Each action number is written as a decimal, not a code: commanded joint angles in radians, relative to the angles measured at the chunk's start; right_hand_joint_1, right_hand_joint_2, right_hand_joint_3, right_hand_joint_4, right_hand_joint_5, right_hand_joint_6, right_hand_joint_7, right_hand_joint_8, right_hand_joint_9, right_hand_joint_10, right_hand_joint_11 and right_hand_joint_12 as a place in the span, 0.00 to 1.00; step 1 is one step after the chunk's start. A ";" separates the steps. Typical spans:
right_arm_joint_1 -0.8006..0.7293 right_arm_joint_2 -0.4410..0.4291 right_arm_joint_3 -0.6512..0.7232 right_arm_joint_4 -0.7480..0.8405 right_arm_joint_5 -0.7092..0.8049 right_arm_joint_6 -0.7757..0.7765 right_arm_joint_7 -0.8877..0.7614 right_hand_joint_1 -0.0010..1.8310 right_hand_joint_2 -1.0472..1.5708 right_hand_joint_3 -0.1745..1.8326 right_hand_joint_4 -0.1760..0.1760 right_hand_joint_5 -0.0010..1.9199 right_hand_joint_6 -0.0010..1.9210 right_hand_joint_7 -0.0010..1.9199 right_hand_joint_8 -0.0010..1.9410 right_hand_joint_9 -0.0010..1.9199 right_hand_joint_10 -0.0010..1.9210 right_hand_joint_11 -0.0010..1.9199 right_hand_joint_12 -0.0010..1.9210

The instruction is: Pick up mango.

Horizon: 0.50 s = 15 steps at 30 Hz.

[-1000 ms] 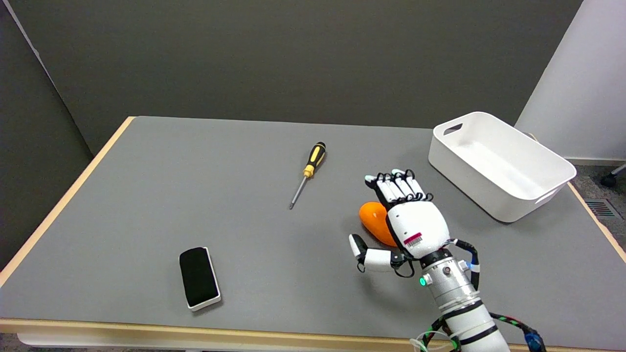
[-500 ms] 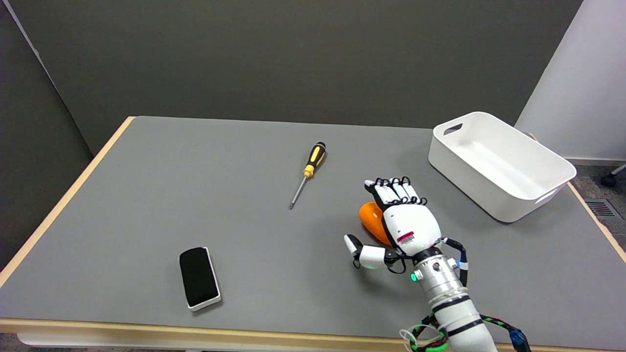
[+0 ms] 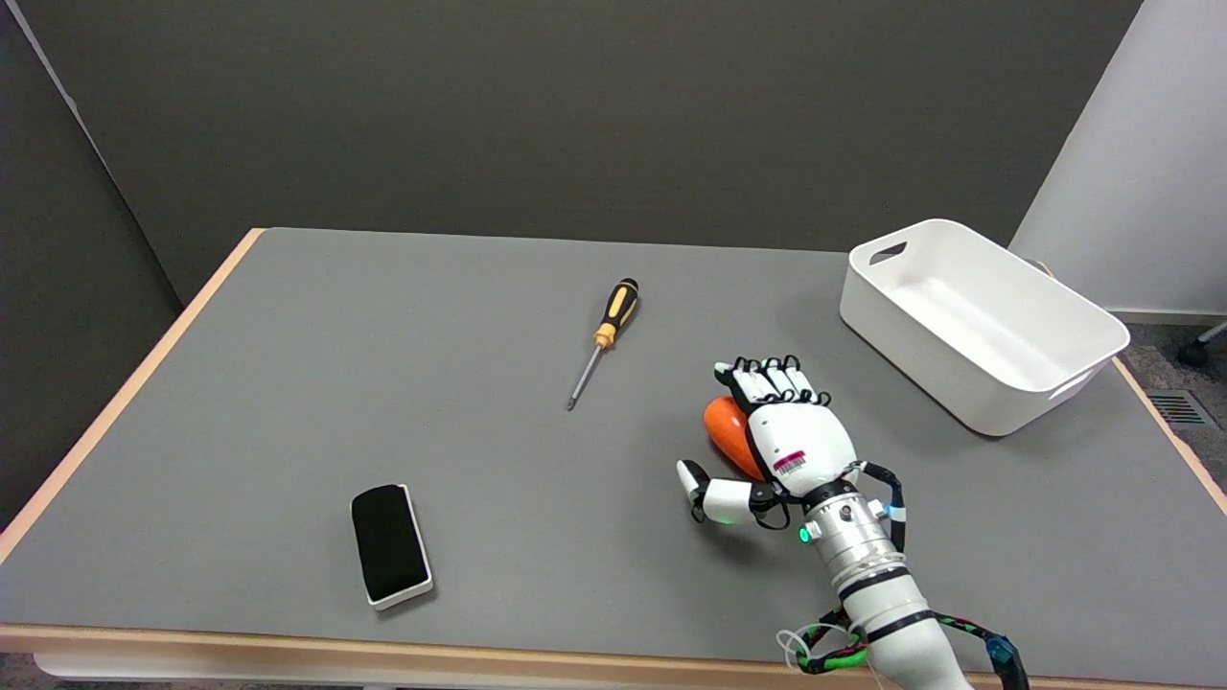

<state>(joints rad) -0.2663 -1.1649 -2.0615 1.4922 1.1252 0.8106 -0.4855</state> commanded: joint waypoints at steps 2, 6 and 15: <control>0.013 0.008 -0.008 -0.035 0.041 0.012 0.000 0.30 0.65 0.48 0.19 0.11 0.21 0.16 0.20 0.07 0.46 0.00 0.29; 0.013 0.008 -0.009 -0.038 0.030 0.026 0.000 0.34 0.66 0.50 0.12 0.12 0.24 0.20 0.25 0.15 0.53 0.00 0.33; 0.038 -0.001 -0.016 -0.095 -0.163 0.032 0.026 0.63 0.87 0.17 0.00 0.31 0.79 0.35 0.79 0.40 0.73 0.03 0.67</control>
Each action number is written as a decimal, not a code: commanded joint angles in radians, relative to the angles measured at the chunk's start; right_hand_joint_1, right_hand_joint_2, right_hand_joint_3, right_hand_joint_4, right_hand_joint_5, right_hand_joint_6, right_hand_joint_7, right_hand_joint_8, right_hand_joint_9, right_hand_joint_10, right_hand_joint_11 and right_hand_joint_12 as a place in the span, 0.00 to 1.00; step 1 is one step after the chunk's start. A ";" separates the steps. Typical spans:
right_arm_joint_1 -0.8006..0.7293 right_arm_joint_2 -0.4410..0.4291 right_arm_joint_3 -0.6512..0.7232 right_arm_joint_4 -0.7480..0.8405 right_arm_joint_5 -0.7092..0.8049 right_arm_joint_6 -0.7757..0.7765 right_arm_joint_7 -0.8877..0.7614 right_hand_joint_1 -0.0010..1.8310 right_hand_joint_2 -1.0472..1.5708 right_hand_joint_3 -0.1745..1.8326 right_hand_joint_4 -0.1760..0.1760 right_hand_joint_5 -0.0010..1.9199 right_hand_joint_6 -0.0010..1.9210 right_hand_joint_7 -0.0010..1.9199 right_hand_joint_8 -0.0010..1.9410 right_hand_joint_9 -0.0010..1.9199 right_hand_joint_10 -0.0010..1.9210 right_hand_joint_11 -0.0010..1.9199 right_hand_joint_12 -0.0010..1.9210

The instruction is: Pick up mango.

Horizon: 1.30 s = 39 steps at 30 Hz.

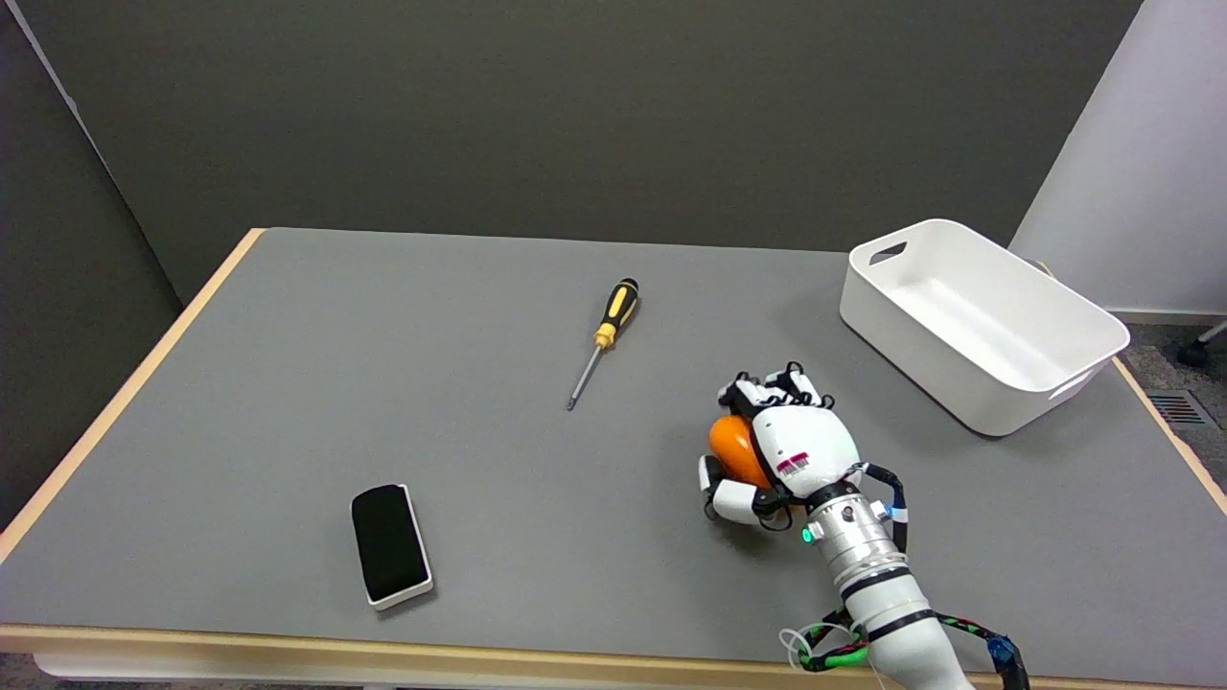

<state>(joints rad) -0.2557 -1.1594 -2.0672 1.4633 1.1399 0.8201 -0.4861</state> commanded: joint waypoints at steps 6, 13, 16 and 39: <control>0.051 -0.003 -0.011 -0.080 -0.247 0.029 0.077 0.63 0.86 0.20 0.00 0.30 0.81 0.34 0.82 0.46 0.87 0.09 0.71; 0.061 0.006 -0.011 -0.083 -0.250 0.024 0.077 0.61 0.88 0.21 0.00 0.26 0.86 0.30 0.89 0.47 1.00 0.14 0.74; 0.061 0.015 -0.010 -0.081 -0.250 0.026 0.078 0.61 0.88 0.21 0.00 0.26 0.86 0.30 0.89 0.47 1.00 0.14 0.75; 0.153 0.227 0.267 0.247 -0.437 -0.015 0.091 0.60 0.88 0.24 0.00 0.25 0.89 0.28 0.92 0.48 1.00 0.17 1.00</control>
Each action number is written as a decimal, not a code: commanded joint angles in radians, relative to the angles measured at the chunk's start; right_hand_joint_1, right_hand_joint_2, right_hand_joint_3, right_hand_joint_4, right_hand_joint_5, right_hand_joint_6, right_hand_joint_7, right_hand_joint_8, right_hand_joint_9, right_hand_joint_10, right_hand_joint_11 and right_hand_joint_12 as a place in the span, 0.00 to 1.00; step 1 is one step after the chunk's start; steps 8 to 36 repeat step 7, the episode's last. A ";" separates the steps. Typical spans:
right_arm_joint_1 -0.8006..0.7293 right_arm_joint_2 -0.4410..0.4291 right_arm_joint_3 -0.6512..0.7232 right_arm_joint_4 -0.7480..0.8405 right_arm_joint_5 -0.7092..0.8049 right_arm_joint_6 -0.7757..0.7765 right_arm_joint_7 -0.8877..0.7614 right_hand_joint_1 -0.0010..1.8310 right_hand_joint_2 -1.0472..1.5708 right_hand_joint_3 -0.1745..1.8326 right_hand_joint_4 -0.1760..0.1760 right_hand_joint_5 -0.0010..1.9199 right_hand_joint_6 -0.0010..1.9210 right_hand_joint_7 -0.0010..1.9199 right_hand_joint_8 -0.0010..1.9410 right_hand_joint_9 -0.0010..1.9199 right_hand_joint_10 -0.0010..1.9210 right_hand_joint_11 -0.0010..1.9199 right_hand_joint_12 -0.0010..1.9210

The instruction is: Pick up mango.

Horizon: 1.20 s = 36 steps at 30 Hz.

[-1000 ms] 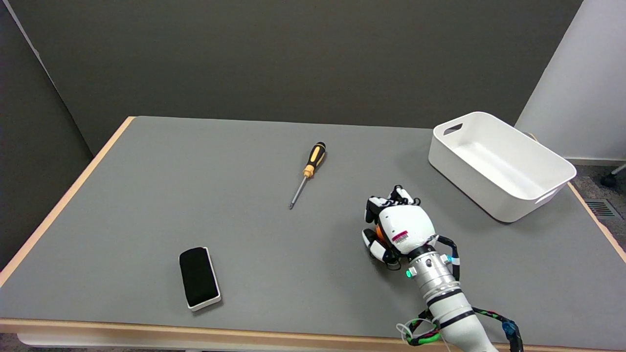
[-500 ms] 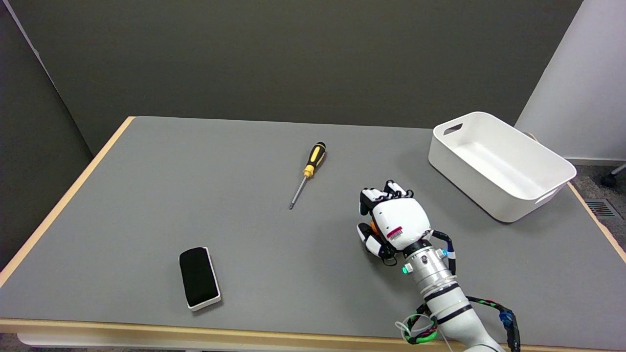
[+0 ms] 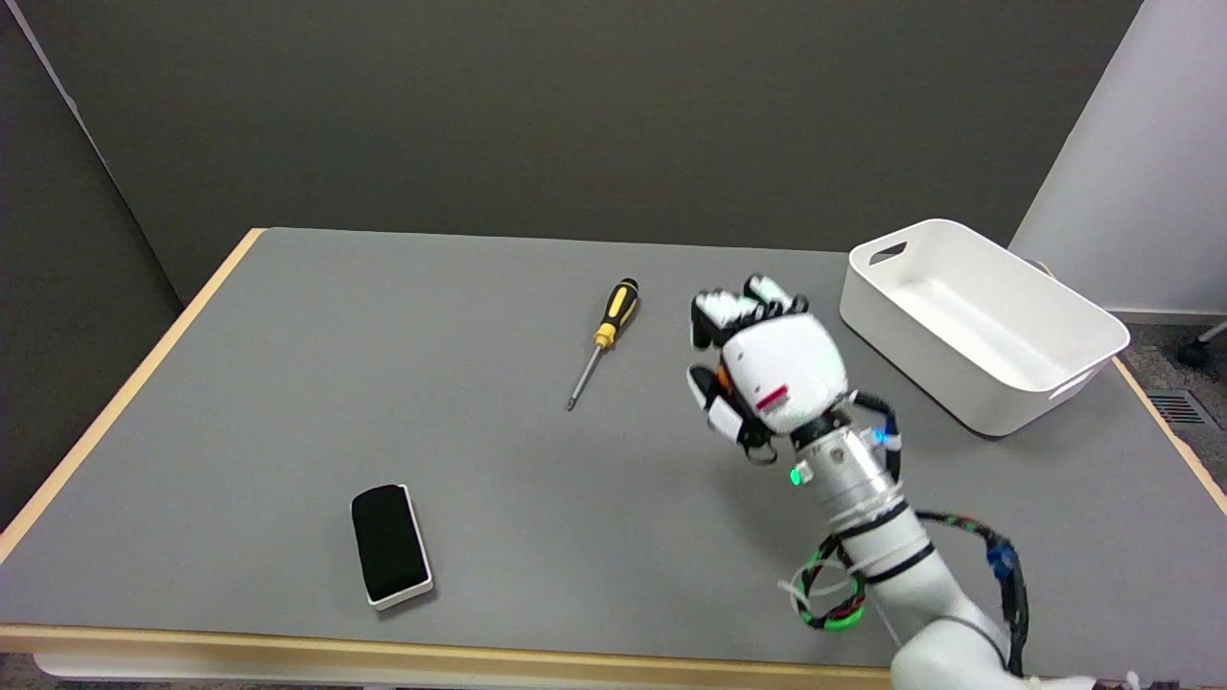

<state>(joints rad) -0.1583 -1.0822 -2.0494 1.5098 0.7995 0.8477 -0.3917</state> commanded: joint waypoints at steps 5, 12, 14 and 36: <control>0.057 0.171 0.403 0.192 -0.085 -0.074 -0.066 0.60 0.88 0.24 0.00 0.25 0.88 0.29 0.91 0.48 1.00 0.17 0.88; 0.059 0.173 0.453 0.169 -0.059 -0.089 -0.077 0.61 0.88 0.23 0.00 0.26 0.88 0.29 0.91 0.48 1.00 0.18 0.85; 0.059 0.173 0.453 0.169 -0.059 -0.089 -0.077 0.61 0.88 0.23 0.00 0.26 0.88 0.29 0.91 0.48 1.00 0.18 0.85; 0.059 0.173 0.453 0.169 -0.059 -0.089 -0.077 0.61 0.88 0.23 0.00 0.26 0.88 0.29 0.91 0.48 1.00 0.18 0.85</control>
